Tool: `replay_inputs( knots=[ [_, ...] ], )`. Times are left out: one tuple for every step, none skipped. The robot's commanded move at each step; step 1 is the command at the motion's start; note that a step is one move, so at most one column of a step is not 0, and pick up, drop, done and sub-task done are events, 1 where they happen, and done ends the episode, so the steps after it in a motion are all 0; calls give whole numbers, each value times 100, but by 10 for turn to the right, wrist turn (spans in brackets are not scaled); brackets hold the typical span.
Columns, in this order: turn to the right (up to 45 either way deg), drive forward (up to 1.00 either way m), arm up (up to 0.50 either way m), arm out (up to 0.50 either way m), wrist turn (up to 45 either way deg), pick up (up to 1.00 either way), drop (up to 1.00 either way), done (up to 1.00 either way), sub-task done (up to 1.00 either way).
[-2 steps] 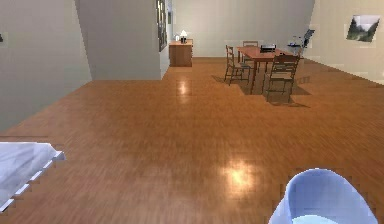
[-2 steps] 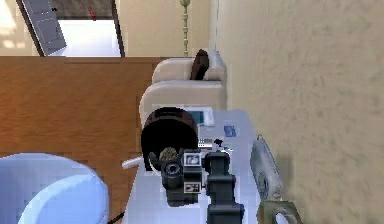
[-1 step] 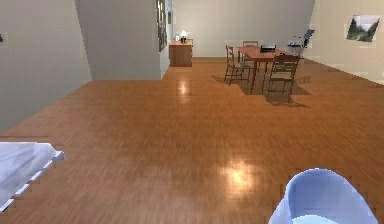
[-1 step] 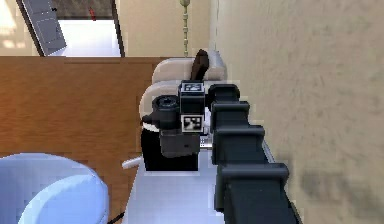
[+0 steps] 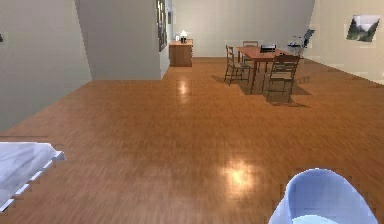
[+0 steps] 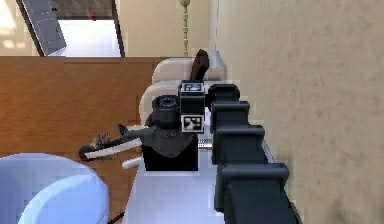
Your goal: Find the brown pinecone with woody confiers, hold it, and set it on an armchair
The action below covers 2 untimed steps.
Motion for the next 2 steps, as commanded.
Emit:
replay_inputs(
  knots=[
    [0, 0, 0, 0, -450, 0, 0, 0, 0],
    [0, 0, 0, 0, -270, 0, 0, 0, 0]
  ],
)
